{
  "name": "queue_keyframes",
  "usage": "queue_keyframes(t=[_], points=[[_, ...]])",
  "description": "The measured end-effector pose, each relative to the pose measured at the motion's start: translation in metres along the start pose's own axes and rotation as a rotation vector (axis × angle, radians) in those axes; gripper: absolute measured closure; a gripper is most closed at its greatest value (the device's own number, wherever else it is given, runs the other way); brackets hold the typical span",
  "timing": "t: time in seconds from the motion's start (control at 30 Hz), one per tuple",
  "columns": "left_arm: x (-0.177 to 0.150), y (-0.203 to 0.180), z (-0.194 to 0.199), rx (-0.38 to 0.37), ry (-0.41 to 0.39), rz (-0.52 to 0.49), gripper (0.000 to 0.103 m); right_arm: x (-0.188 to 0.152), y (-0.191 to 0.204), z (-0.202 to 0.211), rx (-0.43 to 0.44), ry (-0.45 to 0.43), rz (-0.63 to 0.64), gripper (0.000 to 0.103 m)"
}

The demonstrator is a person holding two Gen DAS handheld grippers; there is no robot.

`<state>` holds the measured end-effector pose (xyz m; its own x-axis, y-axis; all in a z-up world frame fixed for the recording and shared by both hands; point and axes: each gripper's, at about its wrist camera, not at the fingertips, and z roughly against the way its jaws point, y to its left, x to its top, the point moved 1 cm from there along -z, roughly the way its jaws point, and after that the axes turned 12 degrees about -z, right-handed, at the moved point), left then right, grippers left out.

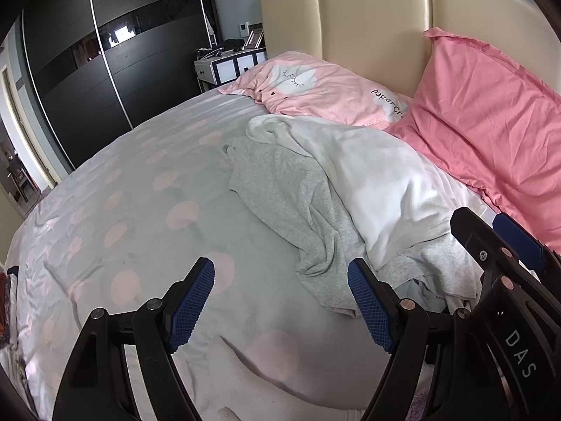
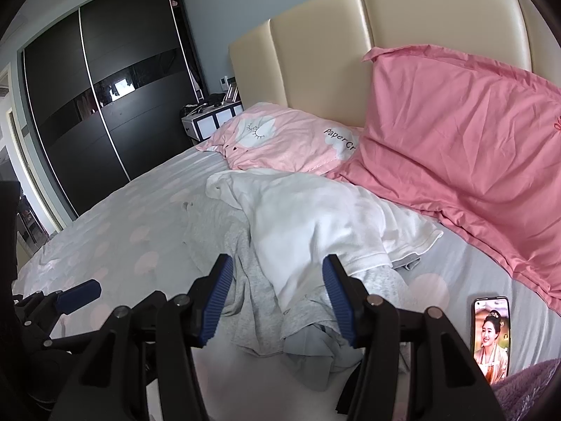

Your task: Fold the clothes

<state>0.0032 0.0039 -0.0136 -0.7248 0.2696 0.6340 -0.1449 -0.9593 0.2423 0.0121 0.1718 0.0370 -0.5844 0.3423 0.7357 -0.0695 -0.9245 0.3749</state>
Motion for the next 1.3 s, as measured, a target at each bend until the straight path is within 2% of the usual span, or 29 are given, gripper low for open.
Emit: queue_keyframes(t=[0.33, 0.5, 0.6, 0.8, 0.9, 1.17, 1.3], points=[[0.005, 0.0, -0.014, -0.04, 0.03, -0.003, 0.023, 0.002, 0.0, -0.013, -0.008, 0.044, 0.013, 0.051], [0.027, 0.01, -0.017, -0.088, 0.017, -0.023, 0.023, 0.027, -0.003, -0.025, 0.02, 0.103, 0.018, 0.051], [0.044, 0.018, -0.021, -0.132, 0.004, -0.022, 0.023, 0.047, -0.009, -0.041, 0.051, 0.167, 0.01, 0.051], [0.078, 0.017, -0.047, -0.272, -0.003, -0.01, 0.023, 0.076, -0.029, -0.092, 0.071, 0.287, 0.067, 0.051], [0.088, 0.001, -0.069, -0.331, 0.023, -0.015, 0.023, 0.082, -0.058, -0.115, 0.064, 0.289, 0.012, 0.051], [0.104, -0.045, -0.132, -0.33, 0.106, -0.093, 0.03, 0.096, -0.131, -0.178, 0.058, 0.314, -0.147, 0.051], [0.109, -0.06, -0.164, -0.343, 0.164, -0.09, 0.041, 0.09, -0.148, -0.212, 0.115, 0.377, -0.245, 0.051]])
